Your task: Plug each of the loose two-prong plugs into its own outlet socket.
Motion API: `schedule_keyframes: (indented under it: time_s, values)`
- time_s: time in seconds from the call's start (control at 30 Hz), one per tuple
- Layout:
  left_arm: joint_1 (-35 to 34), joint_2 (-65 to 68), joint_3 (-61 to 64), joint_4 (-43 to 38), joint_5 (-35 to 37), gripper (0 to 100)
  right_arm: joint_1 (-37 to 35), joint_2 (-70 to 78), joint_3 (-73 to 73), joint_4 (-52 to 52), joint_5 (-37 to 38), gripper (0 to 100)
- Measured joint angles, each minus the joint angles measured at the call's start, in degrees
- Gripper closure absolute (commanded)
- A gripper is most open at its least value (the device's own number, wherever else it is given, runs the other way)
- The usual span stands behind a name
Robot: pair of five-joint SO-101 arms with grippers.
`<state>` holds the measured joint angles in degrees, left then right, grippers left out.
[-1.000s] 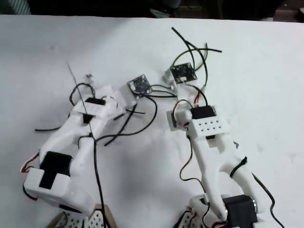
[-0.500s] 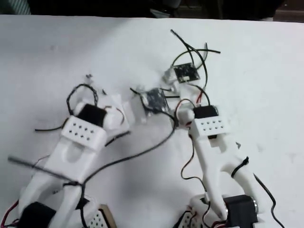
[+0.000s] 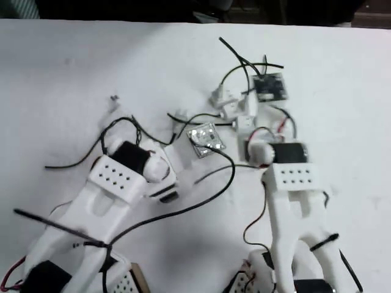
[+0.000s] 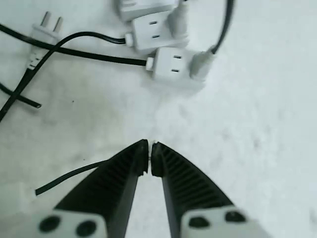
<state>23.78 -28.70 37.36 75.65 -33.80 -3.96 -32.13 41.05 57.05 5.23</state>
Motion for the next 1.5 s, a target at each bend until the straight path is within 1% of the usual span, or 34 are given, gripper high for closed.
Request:
schedule_keyframes:
  time_s: [0.3,0.37,0.47,0.53,0.6,0.77,0.93,1.07,1.17,1.27,1.43,1.5]
  values:
    - [0.8,-2.8,1.4,0.0,0.6,75,2.9,-0.4,0.0,0.0,0.0,98.1]
    - [2.3,-2.6,3.6,0.0,0.6,75,2.9,-0.4,0.0,0.0,0.0,98.1]
    - [6.6,-1.9,7.6,-0.2,0.7,75,2.8,-0.4,0.0,0.0,0.0,98.1]
    - [9.3,-1.8,10.9,-1.8,0.8,75,2.8,-0.4,0.0,0.0,0.0,98.1]
    - [10.1,-1.8,14.6,-5.1,0.8,75,2.8,-0.4,0.0,0.0,0.0,98.1]
    - [9.8,-1.8,22.9,-14.0,0.8,75,2.8,-0.4,0.0,0.0,0.0,98.1]
    - [8.4,-1.8,24.2,-16.4,0.8,75,2.8,-0.4,0.0,0.0,0.0,98.1]
    - [8.3,-0.6,24.2,-16.6,0.8,75,2.8,-0.4,0.0,0.0,0.0,98.1]
    - [6.5,3.3,21.2,-16.0,0.8,75,2.8,-0.4,0.0,0.0,0.0,98.1]
    - [4.4,11.1,15.3,-14.2,0.8,78,2.8,-0.4,0.0,0.0,0.0,98.1]
    - [4.0,24.7,3.9,-8.7,1.0,85,2.8,-0.4,0.0,0.0,0.0,98.1]
    - [4.2,29.8,1.8,-7.0,1.0,88,2.8,-0.4,0.0,0.0,0.0,98.1]
